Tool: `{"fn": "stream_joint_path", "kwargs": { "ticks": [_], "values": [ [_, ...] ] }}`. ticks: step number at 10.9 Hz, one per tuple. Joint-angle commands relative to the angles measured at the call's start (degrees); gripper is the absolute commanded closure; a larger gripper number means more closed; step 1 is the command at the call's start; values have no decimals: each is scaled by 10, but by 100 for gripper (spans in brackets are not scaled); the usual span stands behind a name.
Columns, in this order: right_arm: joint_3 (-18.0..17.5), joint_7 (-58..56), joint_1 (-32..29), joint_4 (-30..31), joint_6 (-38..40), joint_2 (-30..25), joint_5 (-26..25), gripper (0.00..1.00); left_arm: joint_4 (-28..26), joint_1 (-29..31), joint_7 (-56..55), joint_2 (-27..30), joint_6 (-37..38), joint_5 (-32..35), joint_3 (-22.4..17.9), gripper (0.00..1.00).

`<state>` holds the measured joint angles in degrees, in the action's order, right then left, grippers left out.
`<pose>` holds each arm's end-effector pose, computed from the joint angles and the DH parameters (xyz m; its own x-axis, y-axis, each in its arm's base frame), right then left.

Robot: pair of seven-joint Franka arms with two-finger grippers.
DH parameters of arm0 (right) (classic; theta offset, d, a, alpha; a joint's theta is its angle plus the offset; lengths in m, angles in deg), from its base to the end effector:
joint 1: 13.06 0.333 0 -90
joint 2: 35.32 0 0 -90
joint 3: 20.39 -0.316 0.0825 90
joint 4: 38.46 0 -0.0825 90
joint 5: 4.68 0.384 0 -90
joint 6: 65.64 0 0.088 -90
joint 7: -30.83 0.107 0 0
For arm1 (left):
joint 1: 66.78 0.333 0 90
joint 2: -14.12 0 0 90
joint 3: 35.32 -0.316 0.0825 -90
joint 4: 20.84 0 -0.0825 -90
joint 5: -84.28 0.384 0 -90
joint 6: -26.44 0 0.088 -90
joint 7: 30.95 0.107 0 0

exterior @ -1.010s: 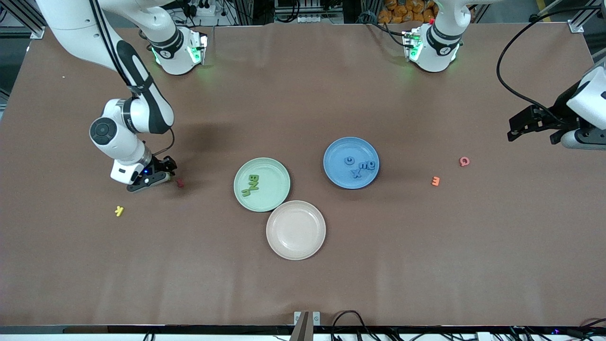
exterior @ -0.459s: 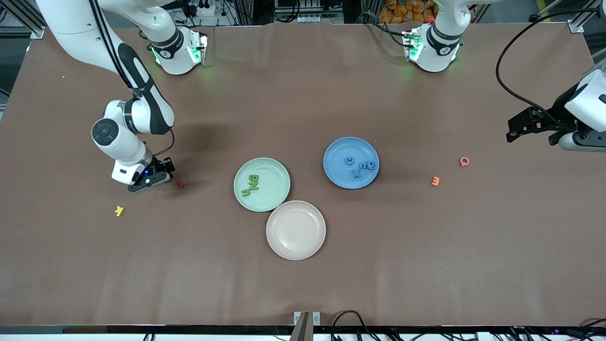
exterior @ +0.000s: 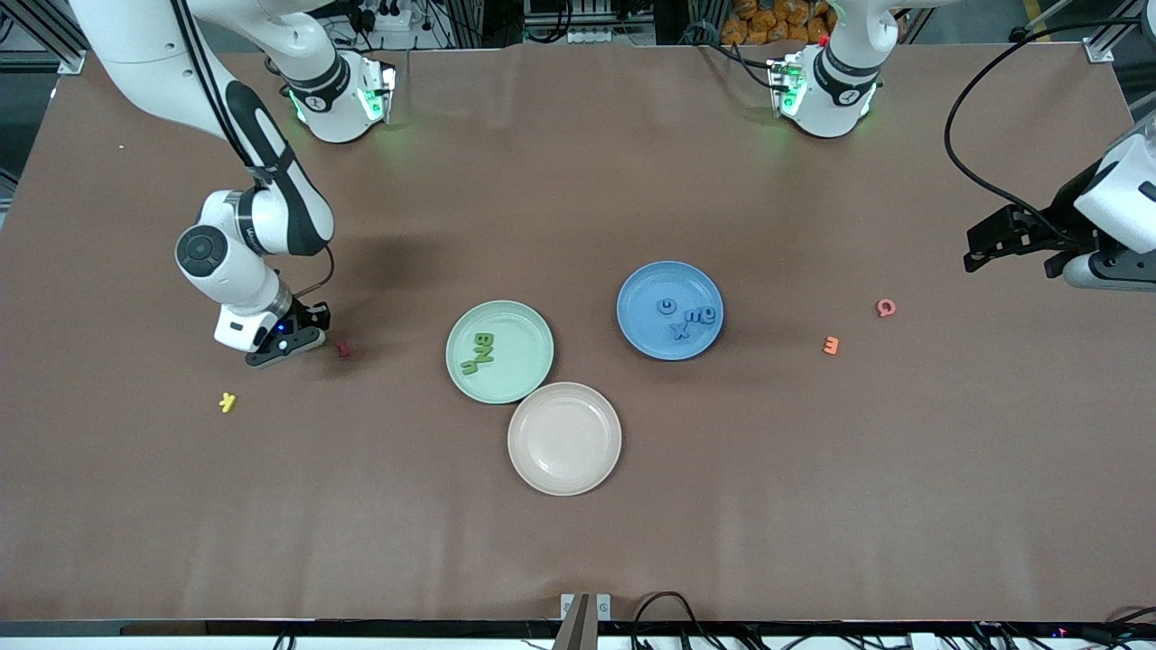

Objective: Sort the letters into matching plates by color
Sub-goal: 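Lower the right gripper and grasp the green p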

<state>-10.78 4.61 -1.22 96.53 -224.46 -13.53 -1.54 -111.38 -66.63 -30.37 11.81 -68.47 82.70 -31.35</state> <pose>0.5135 0.0138 0.1745 0.8961 0.4434 0.0208 0.4418 -0.8954 0.0549 0.5732 -0.0402 0.6051 0.9966 -0.0742 0.0363 -0.0753 -0.9967 0.0300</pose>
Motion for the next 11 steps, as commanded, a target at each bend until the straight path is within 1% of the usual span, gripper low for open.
{"fn": "stream_joint_path", "kwargs": {
  "ticks": [1, 3, 5, 8, 9, 11],
  "values": [
    [-7, -1, -13, 5, -11, -1, -12, 77, -1, 5, 9, 0, -5, -16, 0, 0],
    [-7, -1, -13, 4, -9, -2, -12, 80, 0, 5, 9, -2, -5, -16, 0, 0],
    [-7, -1, -13, 2, -5, -4, -12, 87, 0, 5, 9, -2, -5, -16, 0, 0],
    [-6, 3, -16, 1, -3, -10, -12, 90, 1, 5, 9, -2, -5, -16, 0, 0],
    [-7, 4, -20, -2, 6, -16, -11, 90, 1, 4, 9, -2, -6, -16, 0, 0],
    [-6, 7, -23, -21, 63, -35, -6, 90, 1, 2, 9, -2, -6, -16, 1, 0]
  ]
}}
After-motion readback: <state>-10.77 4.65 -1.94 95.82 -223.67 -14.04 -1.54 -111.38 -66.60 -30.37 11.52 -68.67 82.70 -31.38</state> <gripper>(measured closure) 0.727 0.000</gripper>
